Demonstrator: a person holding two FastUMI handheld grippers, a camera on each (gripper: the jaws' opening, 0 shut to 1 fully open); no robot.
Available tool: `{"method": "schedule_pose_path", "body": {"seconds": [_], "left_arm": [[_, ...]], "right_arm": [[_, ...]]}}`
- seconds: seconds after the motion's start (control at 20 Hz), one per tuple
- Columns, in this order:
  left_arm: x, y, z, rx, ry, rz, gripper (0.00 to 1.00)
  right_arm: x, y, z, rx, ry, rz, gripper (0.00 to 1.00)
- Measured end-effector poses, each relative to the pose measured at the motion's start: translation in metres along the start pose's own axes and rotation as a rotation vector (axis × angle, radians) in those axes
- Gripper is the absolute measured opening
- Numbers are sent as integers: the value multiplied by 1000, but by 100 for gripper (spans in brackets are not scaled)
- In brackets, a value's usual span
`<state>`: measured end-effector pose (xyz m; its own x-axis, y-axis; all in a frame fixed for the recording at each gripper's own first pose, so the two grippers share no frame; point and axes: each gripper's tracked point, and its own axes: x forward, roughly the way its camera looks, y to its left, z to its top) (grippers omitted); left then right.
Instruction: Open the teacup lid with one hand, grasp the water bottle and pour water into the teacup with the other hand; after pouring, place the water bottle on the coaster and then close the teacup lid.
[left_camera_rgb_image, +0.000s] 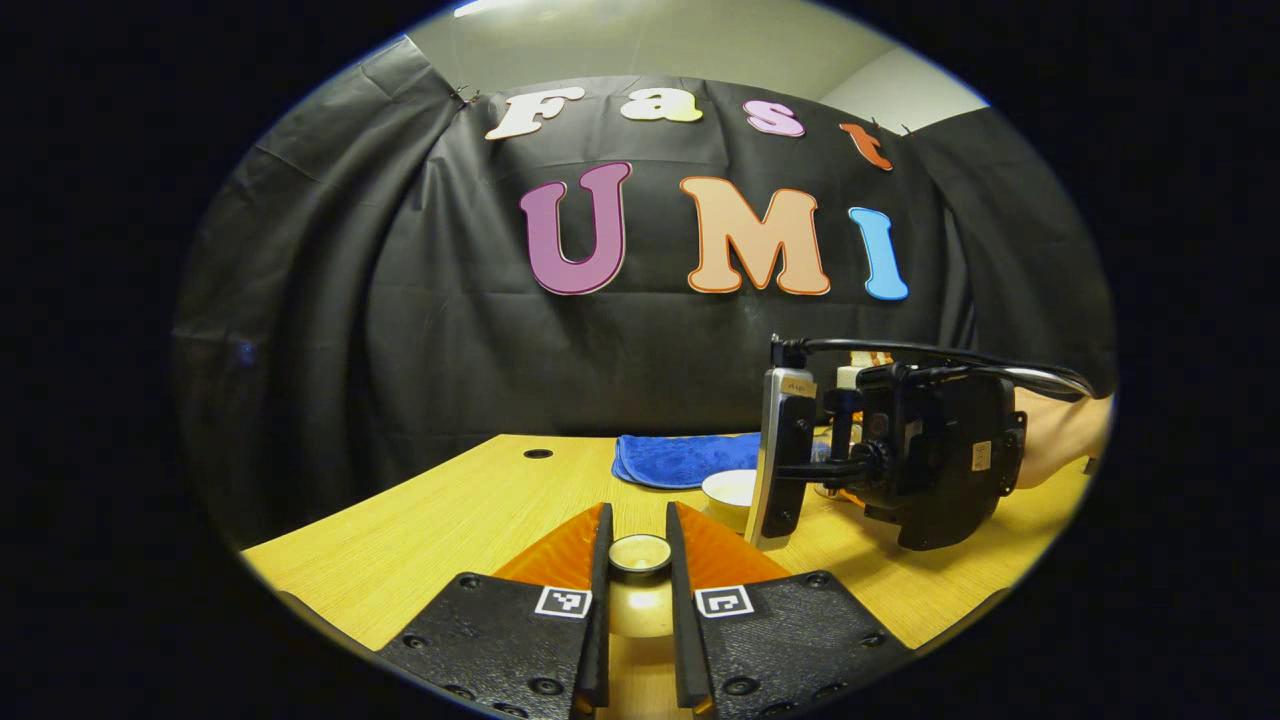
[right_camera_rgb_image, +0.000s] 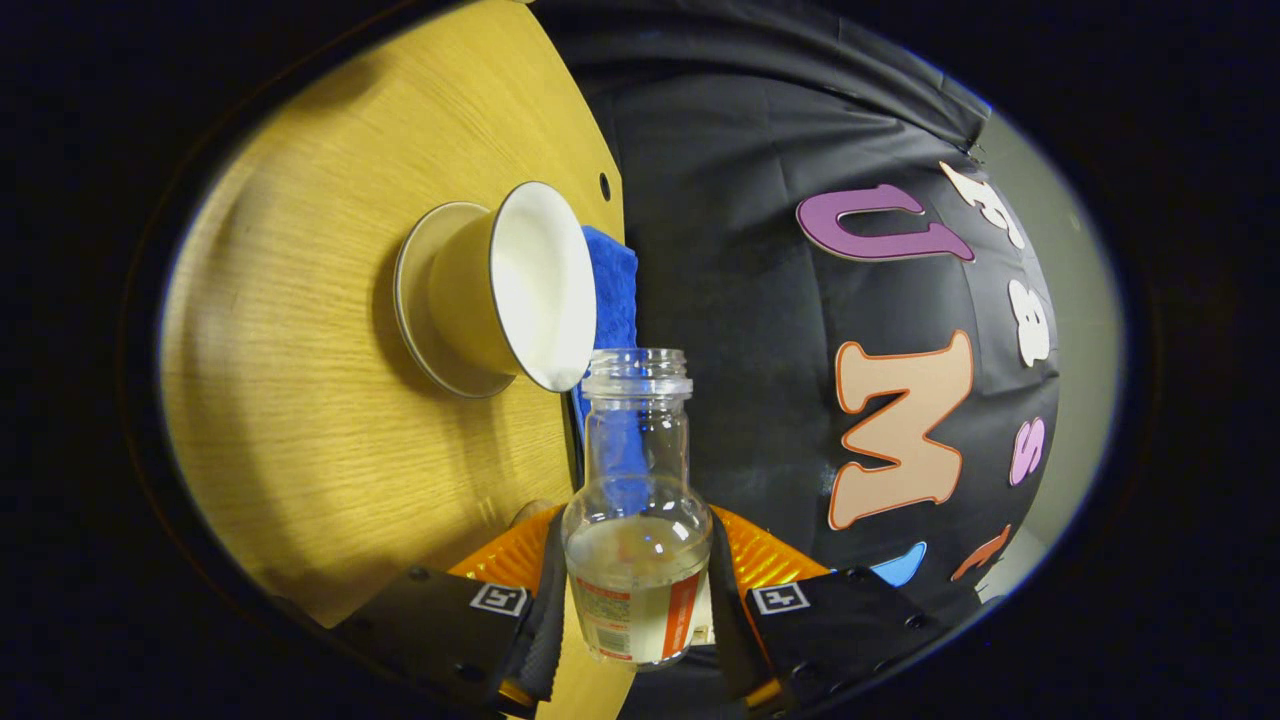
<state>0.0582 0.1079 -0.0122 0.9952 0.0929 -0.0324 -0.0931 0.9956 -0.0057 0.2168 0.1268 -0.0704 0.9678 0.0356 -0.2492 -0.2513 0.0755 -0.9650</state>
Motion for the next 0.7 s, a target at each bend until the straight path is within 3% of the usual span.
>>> {"method": "schedule_pose_path", "body": {"seconds": [0.7], "left_arm": [[-1,0,-1,-1,-1,-5,23]], "right_arm": [[-4,-8,13,-215,-31,-30,65]]}}
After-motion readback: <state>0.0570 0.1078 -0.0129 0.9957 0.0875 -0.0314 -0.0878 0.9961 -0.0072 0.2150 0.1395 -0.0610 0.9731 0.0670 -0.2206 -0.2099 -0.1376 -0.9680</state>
